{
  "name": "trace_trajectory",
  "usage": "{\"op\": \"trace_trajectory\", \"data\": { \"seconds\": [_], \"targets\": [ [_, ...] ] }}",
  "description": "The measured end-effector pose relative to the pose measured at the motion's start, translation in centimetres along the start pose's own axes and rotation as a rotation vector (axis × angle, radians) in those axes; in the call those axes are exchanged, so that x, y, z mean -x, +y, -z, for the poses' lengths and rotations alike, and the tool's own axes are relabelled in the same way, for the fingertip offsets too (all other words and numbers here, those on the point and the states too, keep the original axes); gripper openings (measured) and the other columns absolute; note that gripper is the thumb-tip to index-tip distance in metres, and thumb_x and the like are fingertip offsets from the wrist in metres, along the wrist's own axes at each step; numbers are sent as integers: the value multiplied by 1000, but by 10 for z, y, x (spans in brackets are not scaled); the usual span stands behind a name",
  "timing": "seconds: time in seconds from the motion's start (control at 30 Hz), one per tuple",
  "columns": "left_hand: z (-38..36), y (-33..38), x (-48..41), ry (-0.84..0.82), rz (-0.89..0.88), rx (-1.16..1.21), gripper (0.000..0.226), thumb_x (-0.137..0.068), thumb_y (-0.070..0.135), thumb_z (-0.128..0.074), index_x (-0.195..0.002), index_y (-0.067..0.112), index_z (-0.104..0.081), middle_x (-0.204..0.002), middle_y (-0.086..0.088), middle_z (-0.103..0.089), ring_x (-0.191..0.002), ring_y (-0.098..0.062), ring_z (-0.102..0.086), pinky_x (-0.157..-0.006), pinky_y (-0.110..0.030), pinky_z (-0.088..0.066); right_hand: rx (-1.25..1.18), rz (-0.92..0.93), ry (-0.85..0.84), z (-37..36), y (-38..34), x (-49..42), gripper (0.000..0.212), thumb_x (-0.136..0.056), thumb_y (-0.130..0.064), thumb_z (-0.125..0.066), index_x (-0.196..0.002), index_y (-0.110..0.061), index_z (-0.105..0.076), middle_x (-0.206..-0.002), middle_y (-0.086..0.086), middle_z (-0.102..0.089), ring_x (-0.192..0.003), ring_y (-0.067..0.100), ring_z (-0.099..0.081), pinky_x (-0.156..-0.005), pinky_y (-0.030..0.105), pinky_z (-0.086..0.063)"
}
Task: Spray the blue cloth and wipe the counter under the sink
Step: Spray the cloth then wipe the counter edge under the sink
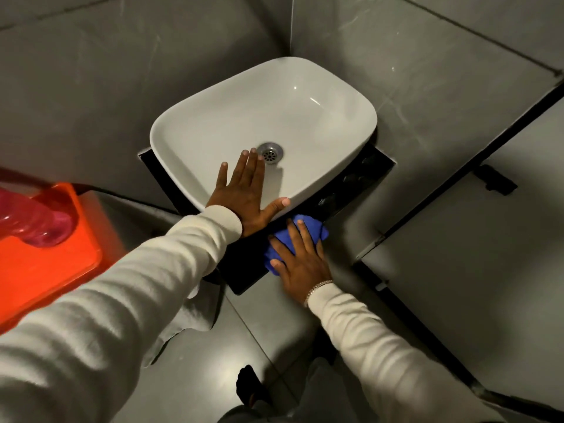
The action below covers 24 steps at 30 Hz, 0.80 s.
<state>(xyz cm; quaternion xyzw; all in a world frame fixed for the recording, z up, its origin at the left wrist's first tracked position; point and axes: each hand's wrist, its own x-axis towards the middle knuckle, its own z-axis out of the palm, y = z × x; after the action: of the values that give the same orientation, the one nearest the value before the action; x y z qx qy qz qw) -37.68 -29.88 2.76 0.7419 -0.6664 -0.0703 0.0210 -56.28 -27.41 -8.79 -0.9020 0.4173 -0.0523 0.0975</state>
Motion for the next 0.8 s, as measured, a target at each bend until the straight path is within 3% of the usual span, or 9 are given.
{"op": "trace_trajectory", "data": {
  "seconds": [0.13,0.2,0.4,0.53,0.63,0.7,0.8],
  "targets": [
    [-5,17,-13,-10,87,22,104,-68,83,1,-146,17,16,-159,-3,17,-145,-15,21,-118,-47,11,43,-69,-9,18,43,-24,46,-93,-47,-42,-136,-33,-44,-161,9,-21,-150,31,-7,-114,69,0],
    [-6,26,-19,-27,130,25,103,-68,83,-1,-146,17,16,-159,-2,18,-145,-15,21,-118,-47,11,39,-66,15,18,39,-25,42,-89,-45,-48,-128,-31,-51,-156,12,-33,-148,35,-16,-110,69,4],
    [-7,48,-36,-21,253,29,108,-63,85,6,-145,16,17,-159,-2,20,-144,-15,22,-119,-48,9,143,267,11,21,101,-39,44,-87,-46,-45,-129,-32,-50,-144,6,-51,-144,31,-32,-114,64,-20],
    [-9,62,-45,-13,332,27,109,-62,85,6,-146,16,15,-159,-1,19,-145,-16,21,-119,-48,8,-6,146,31,29,121,-48,48,-91,-57,-38,-127,-30,-55,-150,7,-44,-146,31,-27,-117,61,-17],
    [-8,75,-57,-18,359,33,109,-62,85,6,-146,16,14,-159,-1,18,-145,-15,20,-119,-49,8,-114,170,24,20,107,-33,56,-93,-61,-27,-140,-34,-39,-153,4,-38,-147,30,-22,-118,59,-16],
    [-7,81,-64,-17,369,30,109,-63,85,6,-146,16,13,-159,-2,18,-145,-15,21,-119,-49,8,-101,278,6,19,117,-34,52,-93,-53,-33,-144,-40,-28,-154,0,-36,-147,28,-22,-118,57,-19],
    [-8,89,-72,-6,385,18,107,-65,83,4,-147,15,12,-159,-2,17,-145,-16,19,-119,-48,8,-30,321,60,30,157,-58,44,-89,-38,-50,-132,-36,-49,-147,2,-48,-142,28,-35,-115,54,-24]
  ]
}}
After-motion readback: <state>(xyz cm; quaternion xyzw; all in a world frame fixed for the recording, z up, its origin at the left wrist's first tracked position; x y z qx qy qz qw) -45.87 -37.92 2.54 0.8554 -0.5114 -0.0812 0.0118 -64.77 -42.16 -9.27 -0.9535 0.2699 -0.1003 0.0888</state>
